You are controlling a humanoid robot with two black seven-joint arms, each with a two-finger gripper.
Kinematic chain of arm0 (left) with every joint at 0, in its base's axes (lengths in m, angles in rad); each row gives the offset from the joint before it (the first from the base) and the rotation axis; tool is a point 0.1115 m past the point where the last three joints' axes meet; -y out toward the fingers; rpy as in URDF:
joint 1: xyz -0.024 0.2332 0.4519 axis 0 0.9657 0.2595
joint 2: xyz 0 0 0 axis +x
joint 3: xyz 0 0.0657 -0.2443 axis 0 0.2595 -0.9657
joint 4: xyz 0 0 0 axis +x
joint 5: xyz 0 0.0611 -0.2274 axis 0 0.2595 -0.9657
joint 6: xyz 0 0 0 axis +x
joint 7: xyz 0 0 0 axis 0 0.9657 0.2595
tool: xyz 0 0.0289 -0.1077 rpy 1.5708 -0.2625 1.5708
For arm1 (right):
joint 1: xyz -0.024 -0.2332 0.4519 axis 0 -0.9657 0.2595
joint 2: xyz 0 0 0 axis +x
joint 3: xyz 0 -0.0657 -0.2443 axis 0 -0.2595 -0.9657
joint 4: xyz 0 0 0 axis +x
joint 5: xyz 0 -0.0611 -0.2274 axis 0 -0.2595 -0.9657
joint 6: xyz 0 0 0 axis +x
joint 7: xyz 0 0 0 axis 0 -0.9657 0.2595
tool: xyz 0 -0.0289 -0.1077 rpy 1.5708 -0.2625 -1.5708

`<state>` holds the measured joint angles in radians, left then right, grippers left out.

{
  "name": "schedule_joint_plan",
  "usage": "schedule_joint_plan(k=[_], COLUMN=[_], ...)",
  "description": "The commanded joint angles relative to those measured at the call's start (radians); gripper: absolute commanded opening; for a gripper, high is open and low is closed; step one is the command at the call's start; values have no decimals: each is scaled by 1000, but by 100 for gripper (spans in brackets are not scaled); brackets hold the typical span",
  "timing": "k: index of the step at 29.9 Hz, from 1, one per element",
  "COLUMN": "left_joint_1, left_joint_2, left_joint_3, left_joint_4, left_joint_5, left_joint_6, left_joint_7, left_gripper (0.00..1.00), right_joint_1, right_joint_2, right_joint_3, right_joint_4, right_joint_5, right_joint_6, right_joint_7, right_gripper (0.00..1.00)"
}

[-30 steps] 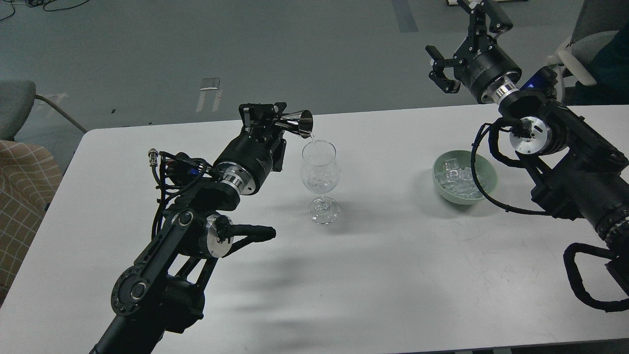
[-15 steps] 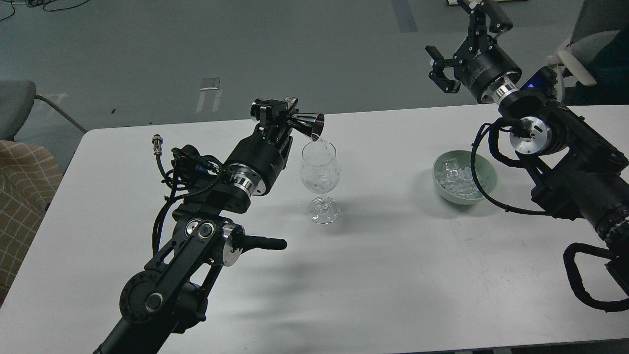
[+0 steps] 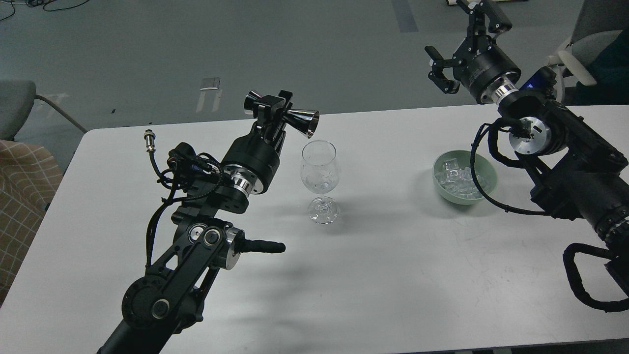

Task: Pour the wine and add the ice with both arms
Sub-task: 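Tilt the jigger over the wine glass with the left gripper to pour, then turn the jigger upright and carry it back toward the robot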

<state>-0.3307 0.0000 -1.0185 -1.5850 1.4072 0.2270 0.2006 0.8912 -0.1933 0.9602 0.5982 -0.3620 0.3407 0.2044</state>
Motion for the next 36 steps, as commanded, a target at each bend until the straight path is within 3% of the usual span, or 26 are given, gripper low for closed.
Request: schedule_joint_plan(k=[1,4,7,9,16,25,31,36], left_joint_1=[-5,-7,-7,-7,-10,-4,50,114], left_joint_2=[0,0,0,0,0,0,0,0], left_joint_3=[0,-2,-21,-29,-184,-458,-662,-710], left_joint_4=[-1,-4,-15,-36,-75,-90,-81,-63], left_joint_5=[76,93,52,-66,-483,-952,-1148,-1205], left_joint_6=[0,0,0,12,61,156,153,140], left_joint_7=[-16,-12,25,63,100,105,105,103], left_gripper=[0,0,0,0,0,0,0,0], right_joint_1=[0,-2,-2,-3,-5,-5,-5,-11], right_joint_2=[0,0,0,3,-5,-23,-23,-22], right_joint_3=[0,0,0,0,0,0,0,-1], right_joint_4=[0,0,0,0,-3,-3,-6,-6], right_joint_5=[0,0,0,0,0,0,0,0], right_joint_6=[0,0,0,0,-14,-22,-23,-23], right_joint_7=[0,0,0,1,0,0,0,0], right_gripper=[100,100,100,100,100,100,100,100])
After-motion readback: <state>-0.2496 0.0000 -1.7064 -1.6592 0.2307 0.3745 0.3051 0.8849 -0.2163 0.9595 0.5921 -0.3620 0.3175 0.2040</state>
